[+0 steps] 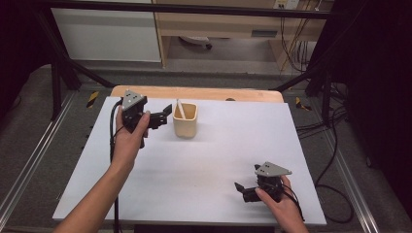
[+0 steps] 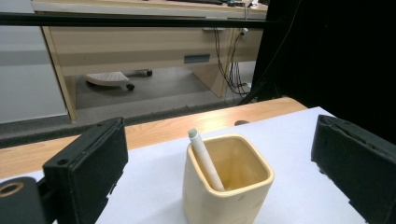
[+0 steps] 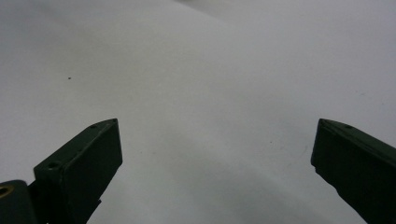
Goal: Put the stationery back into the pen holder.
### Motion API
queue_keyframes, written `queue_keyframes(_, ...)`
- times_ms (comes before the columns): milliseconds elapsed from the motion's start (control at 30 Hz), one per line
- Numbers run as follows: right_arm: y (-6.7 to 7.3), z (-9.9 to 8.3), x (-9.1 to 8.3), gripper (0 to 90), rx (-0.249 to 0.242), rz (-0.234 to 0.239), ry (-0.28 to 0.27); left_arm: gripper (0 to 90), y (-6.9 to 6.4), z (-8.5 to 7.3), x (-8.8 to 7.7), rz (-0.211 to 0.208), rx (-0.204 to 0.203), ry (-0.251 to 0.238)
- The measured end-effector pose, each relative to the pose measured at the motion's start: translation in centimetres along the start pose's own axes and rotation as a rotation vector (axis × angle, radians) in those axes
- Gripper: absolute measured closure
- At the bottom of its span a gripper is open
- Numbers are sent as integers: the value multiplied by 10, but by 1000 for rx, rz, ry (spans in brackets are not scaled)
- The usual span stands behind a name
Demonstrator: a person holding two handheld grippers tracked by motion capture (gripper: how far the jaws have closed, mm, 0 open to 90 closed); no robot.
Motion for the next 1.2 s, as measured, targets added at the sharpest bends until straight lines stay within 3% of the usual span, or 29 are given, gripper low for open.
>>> queue_keyframes(333,0,0,0,24,2,-1,5,41,5,0,-18,-5,-2,-2)
queue_keyframes(767,0,0,0,24,-1,-3,3,41,-1,-5,-40,-28,-27,-9)
queue_keyframes(1200,-2,2,-3,21,0,0,-20,44,0,-21,-68,-27,-47,-5)
Point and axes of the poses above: each handheld gripper's, and its own axes: x roughly forward along the jaws, z roughly out of its top, y roughly to its left, the point moved 6 cm from there along x, roughly forward along the jaws, and after that the axes turned 7 degrees about -y, right-handed, at the moved point
